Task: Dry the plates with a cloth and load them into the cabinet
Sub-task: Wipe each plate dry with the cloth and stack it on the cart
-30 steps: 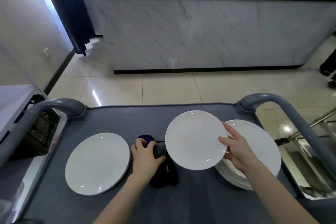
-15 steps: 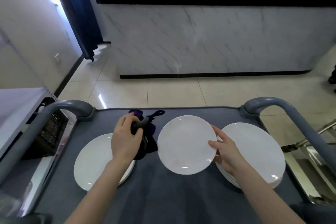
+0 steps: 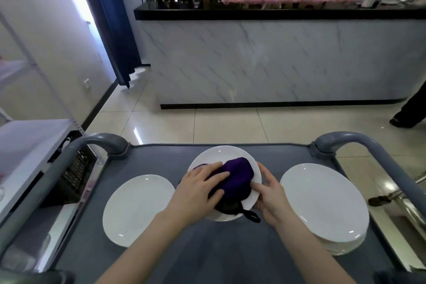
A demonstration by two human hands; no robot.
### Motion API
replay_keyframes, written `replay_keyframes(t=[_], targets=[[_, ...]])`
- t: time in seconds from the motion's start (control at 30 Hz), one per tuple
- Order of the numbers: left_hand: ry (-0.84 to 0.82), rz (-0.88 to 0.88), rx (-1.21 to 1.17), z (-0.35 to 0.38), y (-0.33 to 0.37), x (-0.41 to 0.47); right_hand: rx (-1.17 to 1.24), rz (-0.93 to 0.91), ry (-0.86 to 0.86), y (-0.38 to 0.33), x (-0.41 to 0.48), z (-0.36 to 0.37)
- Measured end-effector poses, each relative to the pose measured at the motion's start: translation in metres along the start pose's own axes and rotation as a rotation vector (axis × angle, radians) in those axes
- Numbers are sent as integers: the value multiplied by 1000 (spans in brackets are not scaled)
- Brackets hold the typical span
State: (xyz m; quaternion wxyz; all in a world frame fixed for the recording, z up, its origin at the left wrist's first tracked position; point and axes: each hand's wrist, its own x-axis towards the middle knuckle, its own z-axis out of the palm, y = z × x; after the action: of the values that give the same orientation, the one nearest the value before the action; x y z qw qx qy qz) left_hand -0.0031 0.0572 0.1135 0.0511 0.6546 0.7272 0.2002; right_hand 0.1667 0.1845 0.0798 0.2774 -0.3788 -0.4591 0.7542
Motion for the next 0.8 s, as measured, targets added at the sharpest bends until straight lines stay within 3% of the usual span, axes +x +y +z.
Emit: replay_keyframes(t=[0.13,0.47,0.57,0.67,0.8], targets=[[-222,8,115,15,13,0,4,-19,9,-6,-2,11],[-136,-200,144,2,-28,30,-108,-71,-84,-24,-12,12],[-93,-251,50,2,-39,21,-86,-94,-66,-31,-10,7],[-45,-215,-67,7,-35,1,-60,-122,-20,-39,-7,2],[-56,-95,-4,21,-6,-25,-36,-130,19,-42,-6,5]])
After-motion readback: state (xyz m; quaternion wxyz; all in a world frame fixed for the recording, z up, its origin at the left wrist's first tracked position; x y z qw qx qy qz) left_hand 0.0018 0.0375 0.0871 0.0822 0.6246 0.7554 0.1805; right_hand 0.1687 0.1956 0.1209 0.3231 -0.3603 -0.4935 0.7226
